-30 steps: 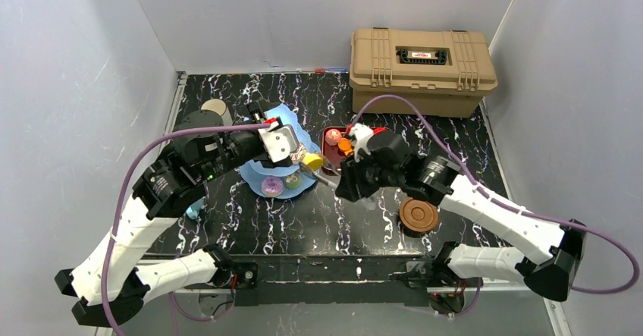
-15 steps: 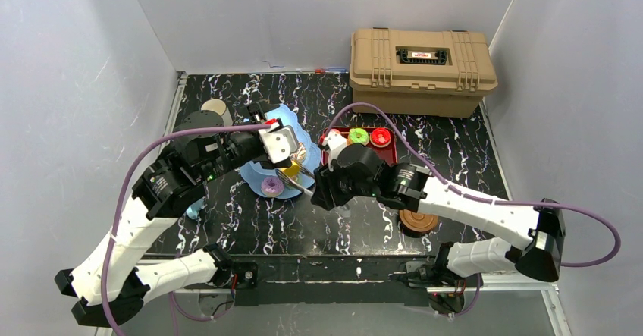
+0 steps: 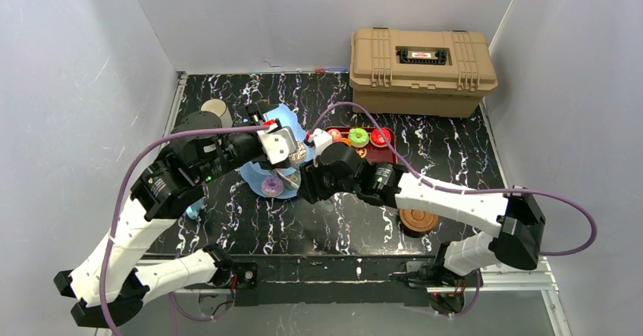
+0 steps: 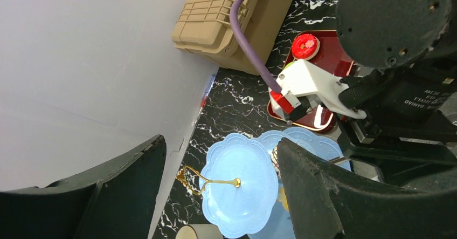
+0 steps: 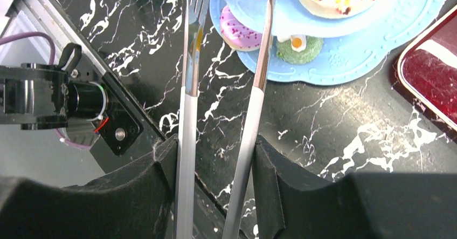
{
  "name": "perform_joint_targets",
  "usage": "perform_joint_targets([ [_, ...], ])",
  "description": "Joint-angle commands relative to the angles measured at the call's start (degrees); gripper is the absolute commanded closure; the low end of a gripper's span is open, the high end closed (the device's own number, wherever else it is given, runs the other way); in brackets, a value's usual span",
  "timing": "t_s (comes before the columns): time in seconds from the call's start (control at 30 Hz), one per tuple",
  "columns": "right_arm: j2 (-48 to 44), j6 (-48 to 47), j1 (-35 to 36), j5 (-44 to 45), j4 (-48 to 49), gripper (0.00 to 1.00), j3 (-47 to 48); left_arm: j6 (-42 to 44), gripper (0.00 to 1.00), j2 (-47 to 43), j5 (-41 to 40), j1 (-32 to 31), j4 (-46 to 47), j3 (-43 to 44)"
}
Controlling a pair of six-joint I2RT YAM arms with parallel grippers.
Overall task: Serve the afternoon tea
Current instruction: Place the desert on the desert table.
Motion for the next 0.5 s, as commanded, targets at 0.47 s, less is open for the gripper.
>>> perform_joint_targets([
  [0.47, 7.1, -1.0, 0.2, 3.8, 7.5, 0.8, 6.5, 0.8, 0.26, -1.5, 0.1, 0.2, -0.5, 1.2],
])
